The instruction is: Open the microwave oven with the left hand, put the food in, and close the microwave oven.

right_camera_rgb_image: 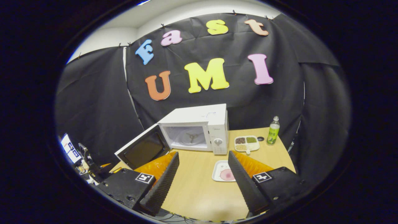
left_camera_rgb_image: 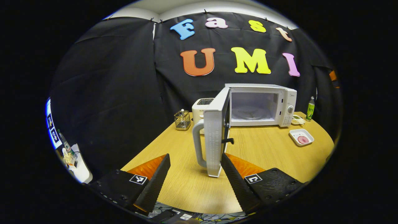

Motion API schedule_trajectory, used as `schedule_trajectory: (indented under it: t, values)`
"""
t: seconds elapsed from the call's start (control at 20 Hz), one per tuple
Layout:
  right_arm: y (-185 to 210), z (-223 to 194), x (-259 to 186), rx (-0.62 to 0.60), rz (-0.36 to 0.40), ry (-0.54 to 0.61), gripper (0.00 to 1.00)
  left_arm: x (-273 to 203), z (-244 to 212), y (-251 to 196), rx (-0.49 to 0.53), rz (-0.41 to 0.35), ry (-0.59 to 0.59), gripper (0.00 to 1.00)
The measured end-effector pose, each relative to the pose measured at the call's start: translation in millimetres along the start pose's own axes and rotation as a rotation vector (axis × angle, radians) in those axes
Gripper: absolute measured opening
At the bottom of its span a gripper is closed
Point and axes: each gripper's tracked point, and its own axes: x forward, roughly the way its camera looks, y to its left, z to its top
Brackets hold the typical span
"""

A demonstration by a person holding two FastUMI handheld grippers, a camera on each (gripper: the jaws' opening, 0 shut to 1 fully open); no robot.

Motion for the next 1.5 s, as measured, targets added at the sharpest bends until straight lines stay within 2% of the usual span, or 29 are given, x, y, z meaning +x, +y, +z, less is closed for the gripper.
schedule_trajectory:
  t: [0.05, 0.1, 0.15, 0.2, 0.25, 0.5, 0.55, 0.6, 0.65, 0.7, 0.75, 0.8, 0.85, 0.9, 0.95, 1.0, 1.05, 1.1, 1.15, 1.3, 1.45, 1.5]
  values:
    - [-12, -6, 7, 0.0, -0.02, 0.021, 0.91, -5, 1, -5, -0.013, -0.008, -0.002, 0.98]
    - [-23, -12, 12, -0.003, -0.042, 0.039, 0.9, -8, 4, -13, -0.021, -0.019, -0.006, 0.98]
    - [-34, -18, 20, -0.008, -0.057, 0.06, 0.83, -11, 7, -21, -0.024, -0.028, -0.01, 0.98]
    - [-44, -28, 30, -0.02, -0.076, 0.09, 0.91, -13, 10, -29, -0.028, -0.038, -0.015, 0.98]
    - [-55, -38, 40, -0.031, -0.09, 0.126, 0.87, -15, 15, -38, -0.032, -0.052, -0.022, 0.97]
    - [-99, -86, 97, 0.001, -0.11, 0.277, 0.83, -17, 41, -78, -0.034, -0.081, -0.05, 0.98]
    - [-108, -93, 110, 0.013, -0.114, 0.298, 0.72, -17, 46, -85, -0.034, -0.083, -0.055, 0.98]
    - [-117, -100, 122, 0.02, -0.116, 0.318, 0.82, -18, 52, -90, -0.033, -0.077, -0.066, 0.98]
    - [-126, -110, 134, 0.021, -0.113, 0.351, 0.8, -18, 60, -97, -0.035, -0.075, -0.073, 0.98]
    - [-134, -121, 147, 0.028, -0.103, 0.382, 0.67, -20, 67, -105, -0.034, -0.073, -0.083, 0.98]
    - [-143, -132, 158, 0.036, -0.096, 0.425, 0.64, -22, 73, -111, -0.036, -0.066, -0.085, 0.98]
    - [-152, -146, 168, 0.051, -0.093, 0.473, 0.74, -25, 79, -119, -0.041, -0.065, -0.088, 0.98]
    - [-158, -158, 179, 0.073, -0.085, 0.514, 0.59, -29, 87, -127, -0.045, -0.064, -0.098, 0.98]
    - [-163, -168, 191, 0.094, -0.075, 0.548, 0.69, -35, 95, -135, -0.046, -0.063, -0.104, 0.98]
    - [-168, -178, 200, 0.11, -0.071, 0.585, 0.55, -41, 101, -143, -0.047, -0.059, -0.109, 0.98]
    - [-172, -187, 209, 0.128, -0.065, 0.616, 0.65, -46, 106, -148, -0.047, -0.059, -0.113, 0.98]
    - [-174, -195, 218, 0.144, -0.056, 0.646, 0.52, -51, 111, -154, -0.046, -0.051, -0.117, 0.98]
    - [-174, -203, 225, 0.162, -0.045, 0.671, 0.62, -56, 118, -157, -0.046, -0.042, -0.124, 0.97]
    - [-173, -207, 232, 0.177, -0.029, 0.694, 0.49, -60, 121, -161, -0.048, -0.03, -0.122, 0.98]
    - [-180, -207, 242, 0.199, -0.031, 0.718, 0.48, -68, 126, -161, -0.013, 0.01, -0.112, 0.98]
    - [-188, -206, 243, 0.173, -0.036, 0.783, 0.27, -78, 132, -157, 0.012, 0.053, -0.106, 0.97]
    - [-189, -208, 244, 0.155, -0.038, 0.803, 0.35, -82, 134, -155, 0.01, 0.067, -0.108, 1.0]
